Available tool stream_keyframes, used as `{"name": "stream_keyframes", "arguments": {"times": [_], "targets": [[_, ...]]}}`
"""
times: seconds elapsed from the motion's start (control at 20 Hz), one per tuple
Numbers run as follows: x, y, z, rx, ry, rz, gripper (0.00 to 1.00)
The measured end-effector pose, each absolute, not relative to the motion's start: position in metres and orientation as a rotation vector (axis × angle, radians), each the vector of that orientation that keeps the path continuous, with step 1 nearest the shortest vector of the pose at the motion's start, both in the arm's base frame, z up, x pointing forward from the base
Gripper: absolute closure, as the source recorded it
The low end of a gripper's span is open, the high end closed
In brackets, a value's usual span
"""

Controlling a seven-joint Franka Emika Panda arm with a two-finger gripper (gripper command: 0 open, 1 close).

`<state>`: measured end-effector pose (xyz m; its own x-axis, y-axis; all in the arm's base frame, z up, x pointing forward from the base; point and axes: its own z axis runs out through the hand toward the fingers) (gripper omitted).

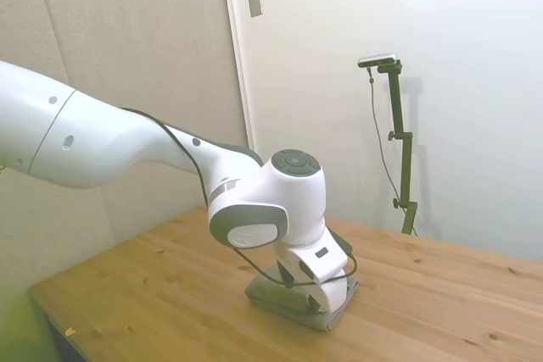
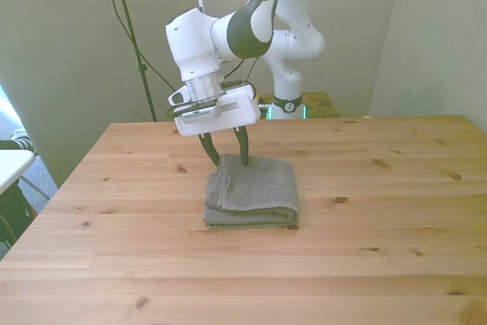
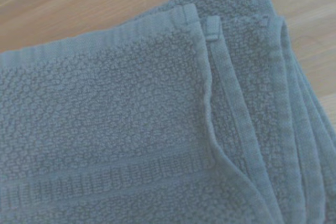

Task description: Unfold the towel

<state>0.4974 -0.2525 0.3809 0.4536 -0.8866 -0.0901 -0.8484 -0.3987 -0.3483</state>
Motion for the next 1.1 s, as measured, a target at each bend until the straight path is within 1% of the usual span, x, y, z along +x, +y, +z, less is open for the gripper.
{"name": "stream_keyframes", "arguments": {"times": [0.35,0.55,0.65,0.8,0.95,1.1], "targets": [[0.497,-0.253,0.382,-2.369,1.463,-0.159,1.00],[0.499,-0.251,0.388,-2.369,1.454,-0.176,1.00],[0.503,-0.245,0.396,-2.375,1.432,-0.191,1.00],[0.514,-0.222,0.415,-2.394,1.368,-0.225,1.00],[0.526,-0.189,0.435,-2.409,1.299,-0.250,1.00],[0.537,-0.146,0.447,-2.432,1.225,-0.250,1.00]]}}
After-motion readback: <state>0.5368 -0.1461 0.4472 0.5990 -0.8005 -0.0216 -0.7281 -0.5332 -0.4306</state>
